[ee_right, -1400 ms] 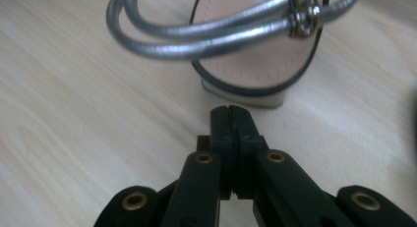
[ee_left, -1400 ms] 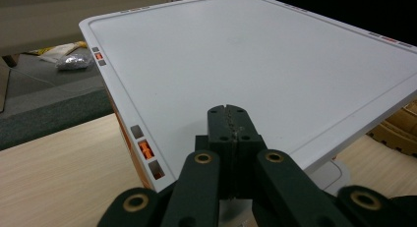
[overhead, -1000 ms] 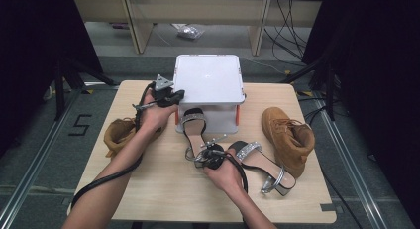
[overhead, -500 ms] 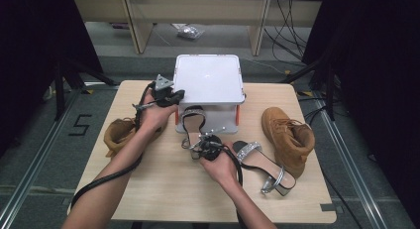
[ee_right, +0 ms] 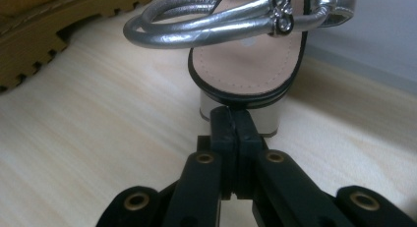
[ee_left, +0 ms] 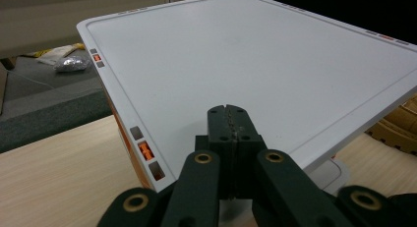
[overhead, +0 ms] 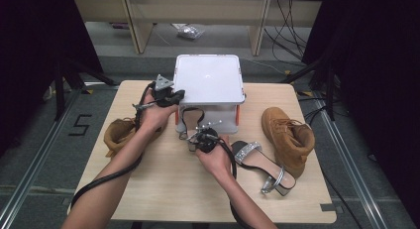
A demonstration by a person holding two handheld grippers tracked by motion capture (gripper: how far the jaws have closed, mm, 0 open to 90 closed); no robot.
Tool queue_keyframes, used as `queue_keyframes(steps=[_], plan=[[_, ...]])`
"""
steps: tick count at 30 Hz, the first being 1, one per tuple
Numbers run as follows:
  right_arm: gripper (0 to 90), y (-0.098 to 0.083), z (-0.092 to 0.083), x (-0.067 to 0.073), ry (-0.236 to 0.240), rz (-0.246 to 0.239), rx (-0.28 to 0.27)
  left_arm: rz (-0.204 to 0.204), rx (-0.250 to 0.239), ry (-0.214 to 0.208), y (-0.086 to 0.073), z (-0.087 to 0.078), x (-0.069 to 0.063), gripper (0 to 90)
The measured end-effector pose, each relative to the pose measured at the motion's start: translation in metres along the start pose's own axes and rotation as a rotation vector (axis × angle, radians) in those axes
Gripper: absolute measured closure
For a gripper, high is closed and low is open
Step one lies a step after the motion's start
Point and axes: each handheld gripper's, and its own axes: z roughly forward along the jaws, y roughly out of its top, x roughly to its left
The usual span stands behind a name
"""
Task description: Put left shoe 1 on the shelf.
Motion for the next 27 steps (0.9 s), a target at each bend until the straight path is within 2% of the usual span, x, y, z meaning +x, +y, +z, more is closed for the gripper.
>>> queue_keyframes(steps=[1, 5, 15, 19, 23, 27], plan=[[90.0, 0.002, 0.001, -0.001, -0.006, -0.016, -0.003, 0.001, 0.001, 0.000, 0.000, 0.000, 0.000, 89.8], [90.0, 0.006, 0.004, -0.002, -0.014, -0.004, -0.004, -0.004, 0.001, -0.002, 0.000, 0.000, 0.000, 89.7], [90.0, 0.024, 0.009, -0.003, -0.039, -0.028, -0.028, 0.000, 0.003, -0.002, 0.001, 0.000, 0.000, 89.7], [90.0, 0.029, 0.011, -0.002, -0.042, -0.029, -0.042, -0.003, 0.001, -0.004, 0.000, 0.000, 0.000, 89.8], [90.0, 0.035, 0.014, -0.002, -0.065, -0.031, -0.074, -0.001, 0.002, -0.006, 0.001, 0.000, 0.001, 89.8], [90.0, 0.039, 0.017, -0.003, -0.080, -0.031, -0.080, -0.003, 0.001, -0.007, 0.000, 0.000, 0.001, 89.8]])
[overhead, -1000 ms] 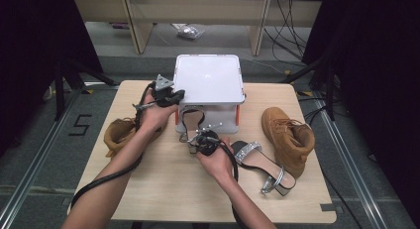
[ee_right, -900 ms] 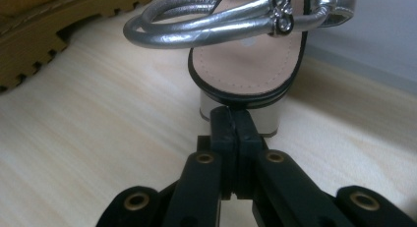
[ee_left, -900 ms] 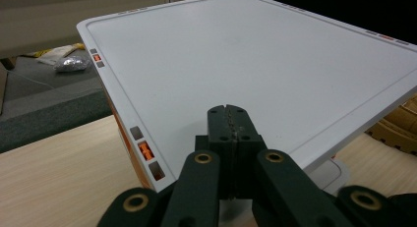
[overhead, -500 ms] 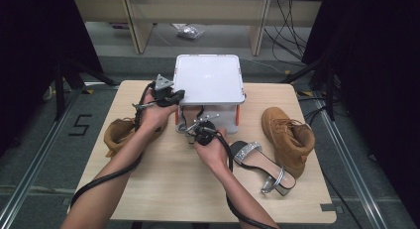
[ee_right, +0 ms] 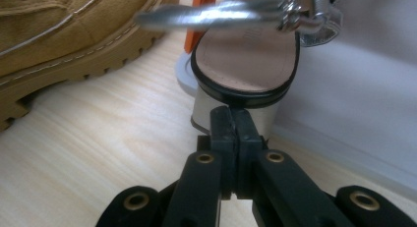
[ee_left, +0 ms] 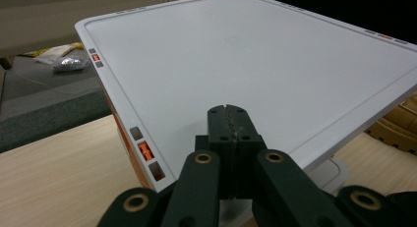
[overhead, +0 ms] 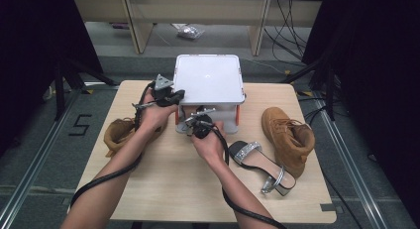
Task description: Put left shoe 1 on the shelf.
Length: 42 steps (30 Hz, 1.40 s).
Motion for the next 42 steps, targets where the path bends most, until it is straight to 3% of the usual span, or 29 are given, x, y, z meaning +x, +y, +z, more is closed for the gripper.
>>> queue_keyframes(steps=[13, 42], plan=[[90.0, 0.006, 0.014, 0.000, -0.026, -0.014, -0.011, 0.000, 0.000, 0.000, 0.000, 0.000, 0.000, 89.8], [90.0, 0.013, 0.041, 0.008, -0.035, -0.036, -0.001, -0.002, -0.003, -0.002, 0.000, 0.000, -0.001, 89.8]])
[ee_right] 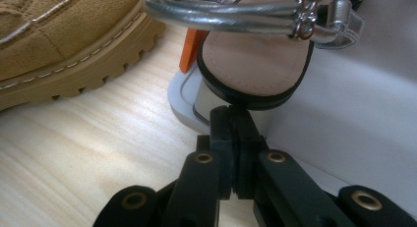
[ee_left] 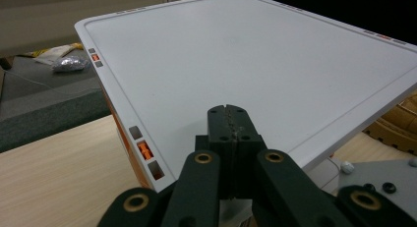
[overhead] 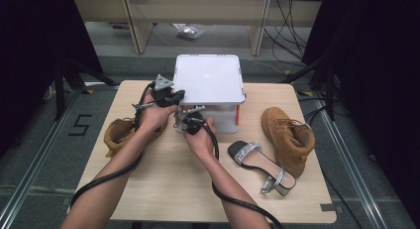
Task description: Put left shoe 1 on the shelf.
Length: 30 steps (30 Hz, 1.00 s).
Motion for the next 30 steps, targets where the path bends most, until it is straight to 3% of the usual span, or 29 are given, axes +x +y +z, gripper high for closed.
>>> queue_keyframes(steps=[11, 14, 16, 23, 26, 30], plan=[[87.3, 0.002, 0.004, 0.004, 0.003, -0.010, -0.004, 0.003, 0.002, 0.000, 0.000, 0.000, 0.000, 89.8], [79.1, 0.002, 0.003, 0.004, 0.022, -0.007, 0.001, 0.003, 0.002, 0.000, 0.000, 0.000, 0.001, 89.8], [74.1, 0.002, 0.000, 0.002, 0.025, -0.034, 0.003, 0.003, 0.002, -0.001, 0.000, 0.000, 0.001, 89.8], [61.9, -0.006, -0.033, -0.008, 0.066, -0.048, 0.025, -0.002, 0.002, -0.002, 0.000, 0.000, 0.001, 89.8], [58.9, -0.014, -0.049, -0.017, 0.066, -0.065, 0.038, -0.001, 0.005, -0.003, 0.000, 0.000, 0.001, 89.8], [56.2, -0.027, -0.068, -0.031, 0.077, -0.052, 0.074, 0.001, 0.007, -0.003, 0.001, 0.000, 0.001, 89.8]])
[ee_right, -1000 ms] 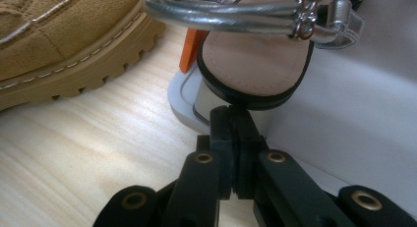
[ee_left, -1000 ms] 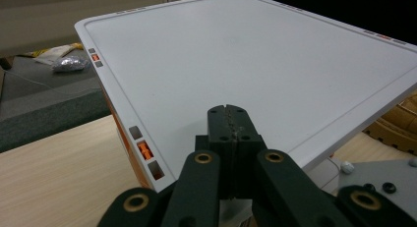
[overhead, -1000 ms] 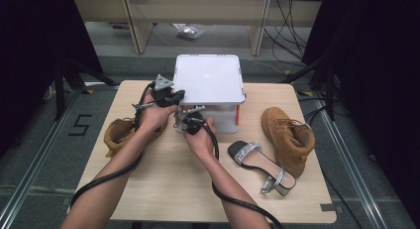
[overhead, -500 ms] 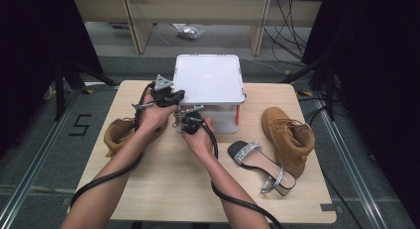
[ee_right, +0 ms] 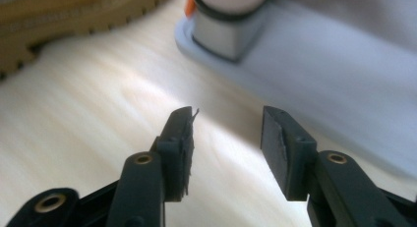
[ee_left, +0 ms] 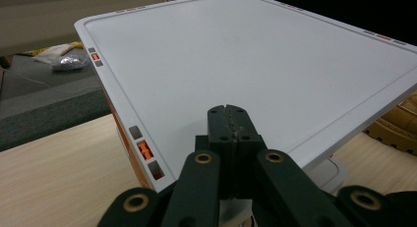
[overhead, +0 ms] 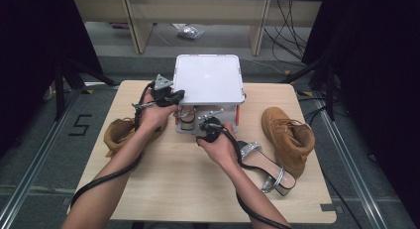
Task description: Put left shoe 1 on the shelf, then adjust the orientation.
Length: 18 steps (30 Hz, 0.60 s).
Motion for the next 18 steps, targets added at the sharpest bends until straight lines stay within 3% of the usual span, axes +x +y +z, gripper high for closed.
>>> queue_keyframes(steps=[7, 10, 17, 18], plan=[[52.6, -0.024, -0.029, -0.026, 0.003, 0.015, 0.037, 0.001, 0.000, -0.001, 0.000, 0.000, 0.000, 89.8], [51.9, -0.030, -0.037, -0.031, 0.001, 0.044, 0.048, 0.001, -0.002, -0.001, 0.000, 0.000, 0.001, 89.8], [49.7, -0.043, -0.050, -0.048, 0.001, 0.059, 0.081, 0.008, 0.004, -0.005, 0.000, 0.000, 0.001, 89.8], [49.0, -0.044, -0.053, -0.051, -0.003, 0.042, 0.081, 0.008, 0.004, -0.003, 0.001, 0.000, 0.000, 89.8]])
